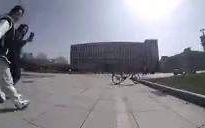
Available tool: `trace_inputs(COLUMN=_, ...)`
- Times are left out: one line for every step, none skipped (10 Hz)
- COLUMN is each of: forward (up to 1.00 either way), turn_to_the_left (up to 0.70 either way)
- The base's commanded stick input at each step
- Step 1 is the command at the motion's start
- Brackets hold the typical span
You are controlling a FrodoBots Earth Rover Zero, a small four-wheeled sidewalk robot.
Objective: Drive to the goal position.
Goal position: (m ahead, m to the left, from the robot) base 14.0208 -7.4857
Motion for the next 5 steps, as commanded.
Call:
trace_inputs(forward=0.67, turn_to_the_left=0.33)
trace_inputs(forward=0.17, turn_to_the_left=0.06)
trace_inputs(forward=0.03, turn_to_the_left=0.00)
trace_inputs(forward=0.00, turn_to_the_left=0.00)
trace_inputs(forward=0.00, turn_to_the_left=0.00)
